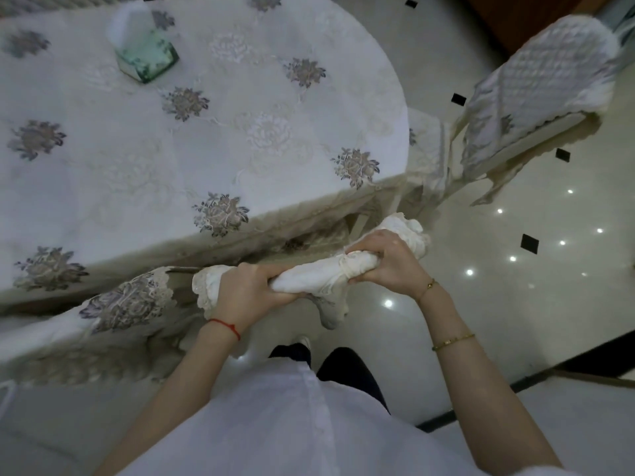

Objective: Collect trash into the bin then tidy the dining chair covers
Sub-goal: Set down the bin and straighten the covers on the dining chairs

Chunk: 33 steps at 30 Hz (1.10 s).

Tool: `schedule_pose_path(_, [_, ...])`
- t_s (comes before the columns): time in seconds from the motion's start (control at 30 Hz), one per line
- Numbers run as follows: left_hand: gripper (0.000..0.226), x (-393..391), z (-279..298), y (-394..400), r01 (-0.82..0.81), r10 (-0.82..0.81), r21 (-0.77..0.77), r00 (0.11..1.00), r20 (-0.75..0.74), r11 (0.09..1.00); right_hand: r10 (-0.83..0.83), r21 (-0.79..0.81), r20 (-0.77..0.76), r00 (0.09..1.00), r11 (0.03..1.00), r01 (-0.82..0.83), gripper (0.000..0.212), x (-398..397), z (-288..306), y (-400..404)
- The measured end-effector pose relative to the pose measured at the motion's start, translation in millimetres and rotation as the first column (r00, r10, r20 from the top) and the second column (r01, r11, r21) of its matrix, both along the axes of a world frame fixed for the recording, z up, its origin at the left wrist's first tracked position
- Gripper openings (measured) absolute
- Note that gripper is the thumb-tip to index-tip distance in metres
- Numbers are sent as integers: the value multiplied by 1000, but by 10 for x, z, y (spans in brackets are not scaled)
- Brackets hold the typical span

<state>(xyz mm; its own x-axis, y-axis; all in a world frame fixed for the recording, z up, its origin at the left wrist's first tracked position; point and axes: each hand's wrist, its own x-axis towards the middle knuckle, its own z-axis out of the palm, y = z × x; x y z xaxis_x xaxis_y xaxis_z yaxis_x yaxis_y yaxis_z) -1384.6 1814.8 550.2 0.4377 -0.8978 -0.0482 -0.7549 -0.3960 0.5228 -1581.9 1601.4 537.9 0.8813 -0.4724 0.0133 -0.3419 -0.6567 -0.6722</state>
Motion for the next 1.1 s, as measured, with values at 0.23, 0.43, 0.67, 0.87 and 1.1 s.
schedule_pose_path(0.23, [55,40,82,-331,-102,102,-17,994,-29,995,32,34,23,999,999,-32,47,222,26,-432])
schedule_pose_path(0.43, [53,55,126,-428,-161,160,-12,984,-72,987,74,17,25,997,997,-75,54,329,-6,-575])
schedule_pose_path(0.67, [58,36,102,-524,-244,240,-32,966,-91,969,101,19,32,994,995,-101,50,406,-31,-715])
schedule_pose_path(0.87, [59,151,97,-721,-286,280,-50,954,-103,957,129,5,46,991,992,-129,51,609,-2,-963])
schedule_pose_path(1.1, [53,268,29,-702,-329,324,-18,937,-130,944,139,-10,34,990,990,-139,51,707,-71,-964])
